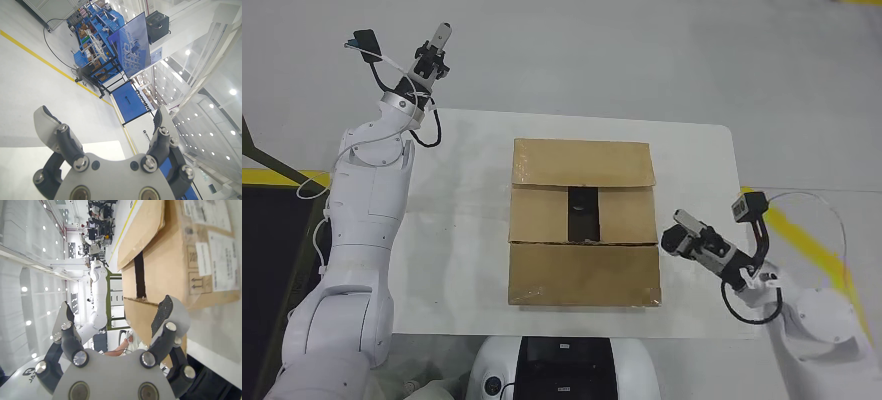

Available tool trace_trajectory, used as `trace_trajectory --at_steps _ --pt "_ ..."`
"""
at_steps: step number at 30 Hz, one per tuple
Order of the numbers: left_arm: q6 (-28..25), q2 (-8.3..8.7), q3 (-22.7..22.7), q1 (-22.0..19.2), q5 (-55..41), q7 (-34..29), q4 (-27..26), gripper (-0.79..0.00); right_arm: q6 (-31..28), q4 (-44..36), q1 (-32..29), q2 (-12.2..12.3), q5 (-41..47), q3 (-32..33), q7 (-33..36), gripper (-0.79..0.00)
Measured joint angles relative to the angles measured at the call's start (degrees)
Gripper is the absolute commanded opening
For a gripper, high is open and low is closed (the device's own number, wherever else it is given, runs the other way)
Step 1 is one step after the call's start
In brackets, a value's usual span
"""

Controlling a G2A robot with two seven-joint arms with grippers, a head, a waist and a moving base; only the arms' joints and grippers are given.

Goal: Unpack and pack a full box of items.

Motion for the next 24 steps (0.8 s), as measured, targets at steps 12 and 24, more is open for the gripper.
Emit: trace_trajectory --at_steps 12,24 --pt "0.0 0.0 0.0 0.0 0.0 0.0 0.0 0.0 -1.6 4.3 3.3 0.1 -1.9 1.8 -3.6 0.0" --pt "0.0 0.0 0.0 0.0 0.0 0.0 0.0 0.0 -1.5 4.4 3.4 0.1 -1.8 1.8 -3.8 0.0"
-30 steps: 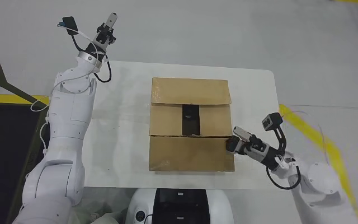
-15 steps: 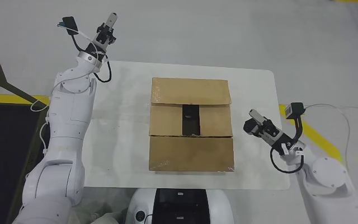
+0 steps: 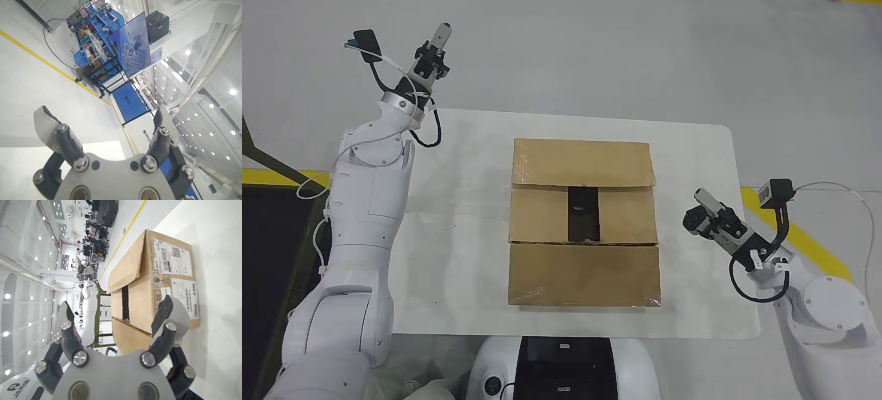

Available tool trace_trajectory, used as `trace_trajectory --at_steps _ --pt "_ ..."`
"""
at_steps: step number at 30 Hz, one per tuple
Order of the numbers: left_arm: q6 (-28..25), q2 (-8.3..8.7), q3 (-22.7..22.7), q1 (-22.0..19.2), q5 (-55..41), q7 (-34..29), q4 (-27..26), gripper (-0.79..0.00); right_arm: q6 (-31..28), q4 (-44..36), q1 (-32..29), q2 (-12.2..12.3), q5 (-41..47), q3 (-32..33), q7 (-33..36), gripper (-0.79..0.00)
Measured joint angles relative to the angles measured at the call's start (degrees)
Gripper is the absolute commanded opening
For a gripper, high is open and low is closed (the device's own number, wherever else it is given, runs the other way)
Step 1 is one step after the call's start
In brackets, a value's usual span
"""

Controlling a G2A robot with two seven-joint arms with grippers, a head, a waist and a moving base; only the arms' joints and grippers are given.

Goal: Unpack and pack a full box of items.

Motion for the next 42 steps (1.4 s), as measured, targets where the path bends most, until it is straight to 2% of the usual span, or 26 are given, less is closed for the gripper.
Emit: trace_trajectory --at_steps 10,16,20,32,42 --pt "0.1 -0.04 0.0 0.8 -1.5 -1.3 -1.3 0.0 0.0 0.0 0.0 0.0 0.0 0.0 0.0 0.0" --pt "-0.6 0.44 -1.7 4.0 -12.9 -13.1 -5.9 0.0 0.0 0.0 0.0 0.0 0.0 0.0 0.0 0.0" --pt "-1.2 0.86 -2.3 5.8 -21.3 -24.1 -8.4 0.0 0.0 0.0 0.0 0.0 0.0 0.0 0.0 0.0" --pt "-1.4 1.58 -0.2 9.2 -34.3 -47.1 -12.1 0.0 0.0 0.0 0.0 0.0 0.0 0.0 0.0 0.0" --pt "-1.2 1.58 -0.2 9.2 -34.5 -47.2 -12.1 0.0 0.0 0.0 0.0 0.0 0.0 0.0 0.0 0.0"
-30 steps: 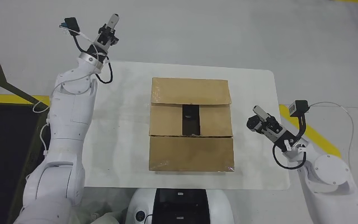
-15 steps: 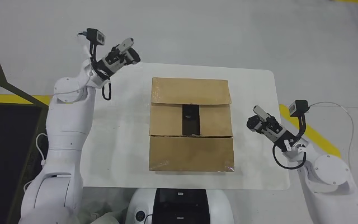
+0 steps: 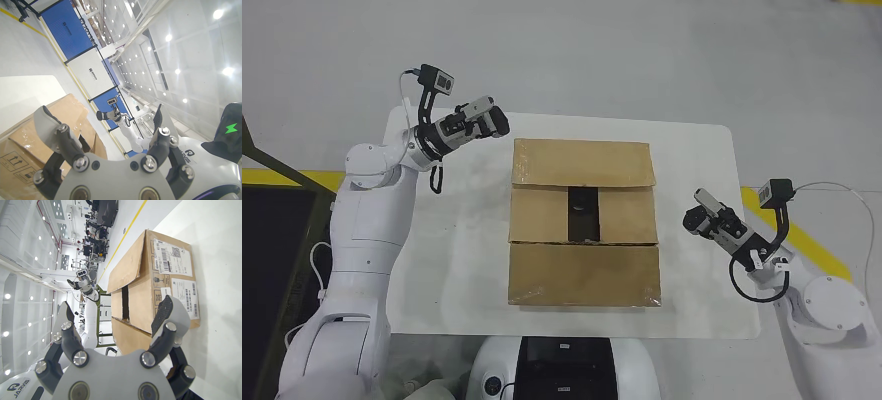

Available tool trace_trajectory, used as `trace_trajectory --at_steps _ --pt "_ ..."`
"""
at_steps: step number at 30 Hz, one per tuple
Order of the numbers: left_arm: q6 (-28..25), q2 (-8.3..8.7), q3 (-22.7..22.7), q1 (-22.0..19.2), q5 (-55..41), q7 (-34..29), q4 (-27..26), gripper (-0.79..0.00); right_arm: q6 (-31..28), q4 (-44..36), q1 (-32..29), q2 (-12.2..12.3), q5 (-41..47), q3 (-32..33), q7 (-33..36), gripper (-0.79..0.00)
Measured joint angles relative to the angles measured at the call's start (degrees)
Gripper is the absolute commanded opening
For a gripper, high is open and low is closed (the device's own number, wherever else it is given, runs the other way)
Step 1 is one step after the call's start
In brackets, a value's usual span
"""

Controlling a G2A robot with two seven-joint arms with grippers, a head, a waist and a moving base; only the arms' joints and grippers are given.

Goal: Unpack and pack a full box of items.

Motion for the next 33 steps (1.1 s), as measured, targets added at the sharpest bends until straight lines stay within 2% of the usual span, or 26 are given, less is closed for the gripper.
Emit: trace_trajectory --at_steps 6,9,12,17,20,27,33 --pt "0.5 -0.06 0.2 0.3 -0.5 0.3 -0.6 0.0 0.0 0.0 0.0 0.0 0.0 0.0 0.0 0.0" --pt "2.4 0.0 0.0 2.3 -2.9 1.8 -4.8 0.0 0.0 0.0 0.0 0.0 0.0 0.0 0.0 0.0" --pt "3.6 0.33 -0.2 4.6 -0.6 2.7 -8.8 0.0 0.0 0.0 0.0 0.0 0.0 0.0 0.0 0.0" --pt "8.5 0.57 1.7 8.8 -3.9 -2.2 -16.1 0.0 0.0 0.0 0.0 0.0 0.0 0.0 0.0 0.0" --pt "9.7 0.77 2.7 11.1 -3.8 -4.6 -18.5 0.0 0.0 0.0 0.0 0.0 0.0 0.0 0.0 0.0" --pt "11.6 0.97 4.2 14.5 -3.5 -3.5 -21.2 0.0 0.0 0.0 0.0 0.0 0.0 0.0 0.0 0.0" --pt "13.9 1.64 4.7 15.9 -1.5 -8.4 -20.7 0.0 0.0 0.0 0.0 0.0 0.0 0.0 0.0 0.0"
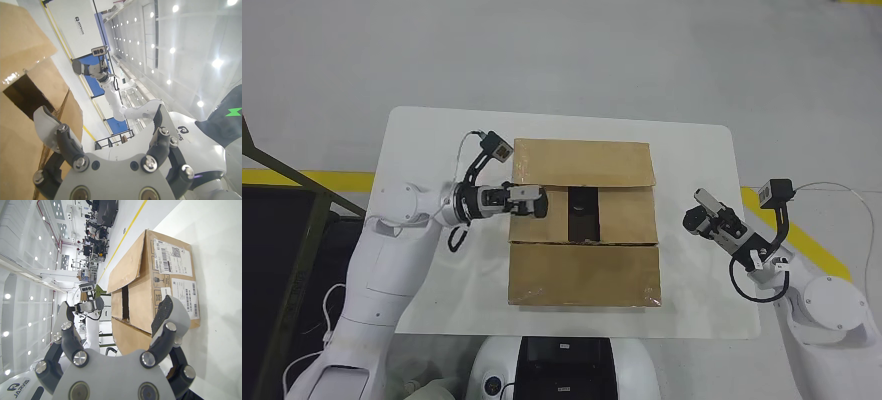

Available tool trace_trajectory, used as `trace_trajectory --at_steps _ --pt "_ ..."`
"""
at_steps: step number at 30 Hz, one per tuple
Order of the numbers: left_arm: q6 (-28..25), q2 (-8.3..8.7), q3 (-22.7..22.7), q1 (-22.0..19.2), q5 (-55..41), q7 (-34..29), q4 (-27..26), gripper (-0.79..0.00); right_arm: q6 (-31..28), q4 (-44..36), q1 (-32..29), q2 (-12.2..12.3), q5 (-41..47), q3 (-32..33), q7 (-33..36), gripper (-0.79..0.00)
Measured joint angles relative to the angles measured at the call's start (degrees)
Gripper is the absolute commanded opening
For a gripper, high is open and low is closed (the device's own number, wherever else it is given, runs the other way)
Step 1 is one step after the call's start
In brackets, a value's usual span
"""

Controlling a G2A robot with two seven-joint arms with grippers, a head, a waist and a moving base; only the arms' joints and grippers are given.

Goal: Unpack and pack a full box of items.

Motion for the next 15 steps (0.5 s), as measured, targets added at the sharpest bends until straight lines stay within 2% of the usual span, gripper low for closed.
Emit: trace_trajectory --at_steps 6,15 --pt "1.2 0.62 0.0 0.2 1.0 -3.5 0.7 0.0 0.0 0.0 0.0 0.0 0.0 0.0 0.0 0.0" --pt "5.7 1.29 0.0 0.4 3.9 -0.7 2.1 0.0 0.0 0.0 0.0 0.0 0.0 0.0 0.0 0.0"
